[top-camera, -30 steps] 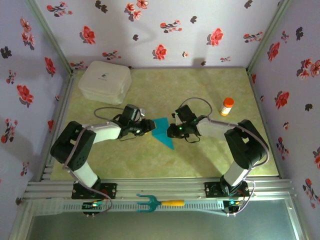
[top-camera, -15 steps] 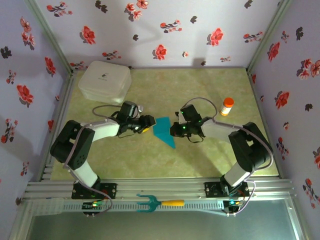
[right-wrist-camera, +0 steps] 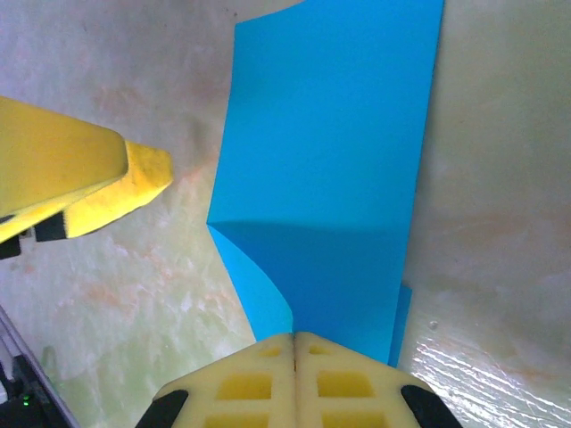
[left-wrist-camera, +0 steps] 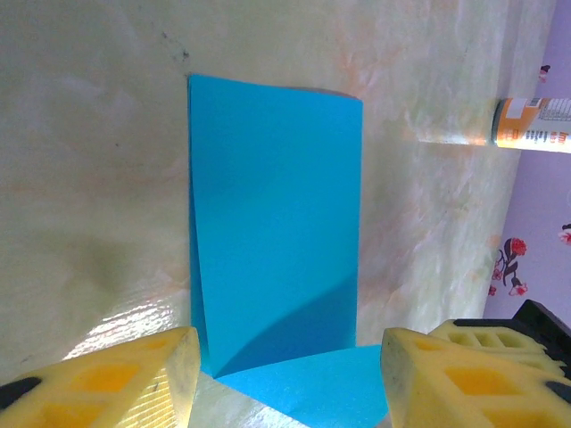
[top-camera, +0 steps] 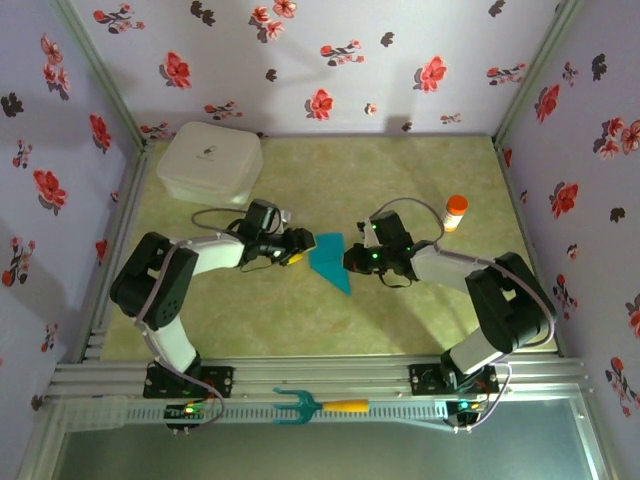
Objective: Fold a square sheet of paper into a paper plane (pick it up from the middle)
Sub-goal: Third fold the triangle at the center of the table, then fourth fold the wing at the center of the table.
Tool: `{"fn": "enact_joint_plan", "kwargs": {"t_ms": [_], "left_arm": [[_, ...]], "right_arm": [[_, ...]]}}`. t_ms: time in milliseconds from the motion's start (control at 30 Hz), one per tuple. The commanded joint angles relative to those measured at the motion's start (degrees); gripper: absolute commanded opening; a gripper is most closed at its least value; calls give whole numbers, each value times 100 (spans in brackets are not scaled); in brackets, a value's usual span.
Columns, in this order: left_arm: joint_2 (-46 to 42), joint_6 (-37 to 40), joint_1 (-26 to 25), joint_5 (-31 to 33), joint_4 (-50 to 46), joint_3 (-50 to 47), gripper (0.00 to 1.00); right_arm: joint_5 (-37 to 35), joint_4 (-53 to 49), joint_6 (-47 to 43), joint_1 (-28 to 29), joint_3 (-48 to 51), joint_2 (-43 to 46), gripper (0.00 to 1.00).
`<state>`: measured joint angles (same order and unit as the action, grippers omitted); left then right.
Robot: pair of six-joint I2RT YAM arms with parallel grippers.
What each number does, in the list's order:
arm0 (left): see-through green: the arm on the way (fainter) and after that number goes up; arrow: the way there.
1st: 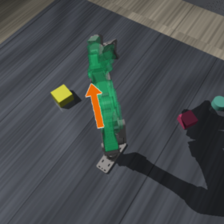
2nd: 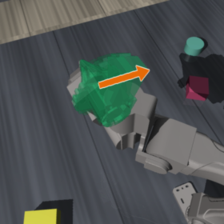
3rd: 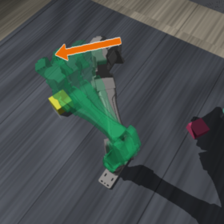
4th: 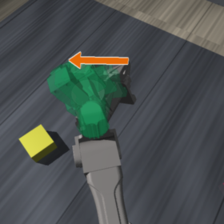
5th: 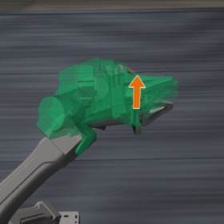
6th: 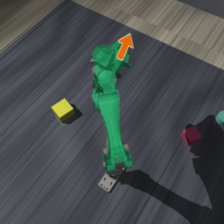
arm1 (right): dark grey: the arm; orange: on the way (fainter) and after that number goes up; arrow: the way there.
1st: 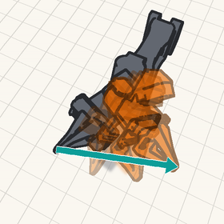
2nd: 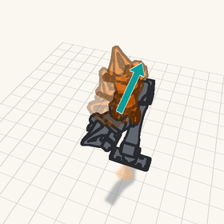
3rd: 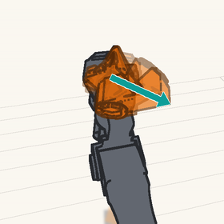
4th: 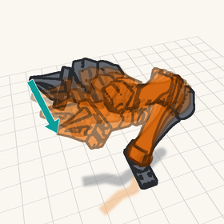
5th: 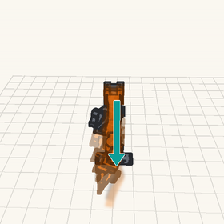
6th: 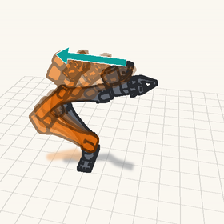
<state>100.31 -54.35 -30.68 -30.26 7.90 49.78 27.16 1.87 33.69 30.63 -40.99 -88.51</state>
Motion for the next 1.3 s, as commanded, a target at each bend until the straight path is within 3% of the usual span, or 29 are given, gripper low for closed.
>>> {"fn": "enact_joint_plan", "kwargs": {"t_ms": [0, 1267], "left_arm": [[145, -83, 44, -138, -17, 163, 56], [776, -241, 19, -498, 32, 590, 49]], "right_arm": [[174, 265, 138, -49, 126, 140, 3], [563, 921, 380, -233, 569, 526, 1]]}}
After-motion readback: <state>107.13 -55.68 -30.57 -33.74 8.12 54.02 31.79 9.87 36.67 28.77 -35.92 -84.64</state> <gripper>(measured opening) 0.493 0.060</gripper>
